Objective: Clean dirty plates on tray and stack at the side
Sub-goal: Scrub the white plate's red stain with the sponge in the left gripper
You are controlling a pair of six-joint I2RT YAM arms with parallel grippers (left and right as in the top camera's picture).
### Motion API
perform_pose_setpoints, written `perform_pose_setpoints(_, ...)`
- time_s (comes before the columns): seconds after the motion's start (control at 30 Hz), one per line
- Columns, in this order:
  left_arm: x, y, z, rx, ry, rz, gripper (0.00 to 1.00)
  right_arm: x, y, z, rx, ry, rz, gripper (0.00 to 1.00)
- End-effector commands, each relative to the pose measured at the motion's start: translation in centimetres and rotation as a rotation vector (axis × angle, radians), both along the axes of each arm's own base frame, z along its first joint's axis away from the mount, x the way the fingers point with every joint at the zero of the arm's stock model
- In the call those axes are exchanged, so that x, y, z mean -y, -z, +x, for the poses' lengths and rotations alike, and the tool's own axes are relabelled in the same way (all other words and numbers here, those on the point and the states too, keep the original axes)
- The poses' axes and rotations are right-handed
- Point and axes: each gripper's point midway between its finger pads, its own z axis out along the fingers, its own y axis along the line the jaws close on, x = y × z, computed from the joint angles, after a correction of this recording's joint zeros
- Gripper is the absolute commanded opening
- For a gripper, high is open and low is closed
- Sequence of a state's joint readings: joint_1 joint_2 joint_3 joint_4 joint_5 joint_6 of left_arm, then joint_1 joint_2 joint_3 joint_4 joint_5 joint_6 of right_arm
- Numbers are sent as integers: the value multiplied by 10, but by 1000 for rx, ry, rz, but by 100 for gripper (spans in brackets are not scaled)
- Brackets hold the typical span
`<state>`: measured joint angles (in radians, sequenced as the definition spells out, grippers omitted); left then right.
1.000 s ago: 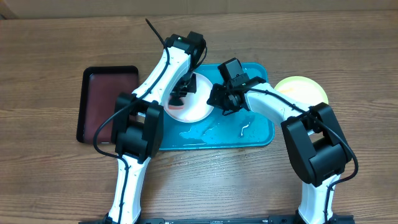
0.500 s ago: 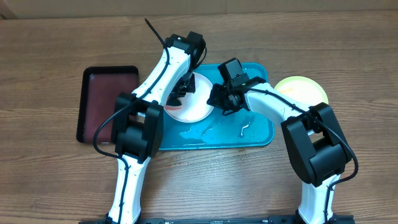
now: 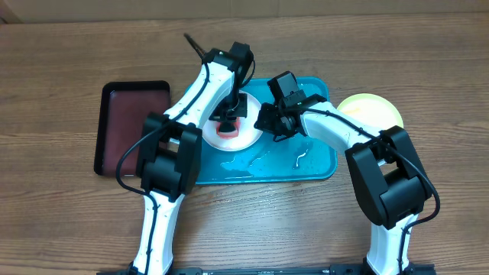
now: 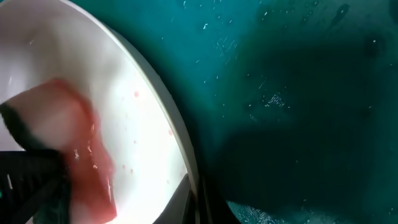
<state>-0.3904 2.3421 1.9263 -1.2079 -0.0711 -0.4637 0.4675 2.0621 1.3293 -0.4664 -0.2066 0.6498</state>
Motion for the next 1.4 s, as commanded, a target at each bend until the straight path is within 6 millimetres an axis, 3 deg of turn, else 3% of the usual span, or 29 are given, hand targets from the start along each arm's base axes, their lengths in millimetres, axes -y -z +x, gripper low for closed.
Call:
perform_pose_setpoints(0.0, -35, 24, -16, -8, -260, 148, 4, 6, 8, 0, -5, 6, -32, 4)
perform_pose_setpoints(0.1, -24, 27, -17, -34, -184, 83, 4, 6, 7, 0, -5, 6, -32, 4)
perform_pose_setpoints(0.27, 21, 26, -20, -96, 175, -194, 5, 6, 7, 0, -5, 6, -32, 4)
perform_pose_setpoints(0.37, 28, 21, -25, -119, 303, -251, 4, 6, 7, 0, -5, 6, -32, 4)
perform_pose_setpoints(0.47, 12, 16, -18, -108, 310, -177, 4, 6, 7, 0, -5, 6, -32, 4)
perform_pose_setpoints(0.63, -55, -5, 8, 13, -10, 191, 4, 5, 7, 0, -5, 6, -31, 4)
perform_pose_setpoints(0.8, -66, -16, 21, 87, -70, 259, 4, 5, 7, 0, -5, 6, -32, 4)
perform_pose_setpoints(0.97, -42, -10, 26, 82, -2, 143, 4, 5, 7, 0, -5, 6, -32, 4)
perform_pose_setpoints(1.17, 34, -9, 26, 56, 332, -286, 4, 5, 7, 0, -6, 5, -32, 4)
perform_pose_setpoints(1.23, 48, -12, 22, 54, 405, -375, 4, 5, 7, 0, -6, 5, -32, 4)
perform_pose_setpoints(1.37, 38, -10, 23, 48, 374, -315, 4, 5, 7, 0, -6, 5, -32, 4)
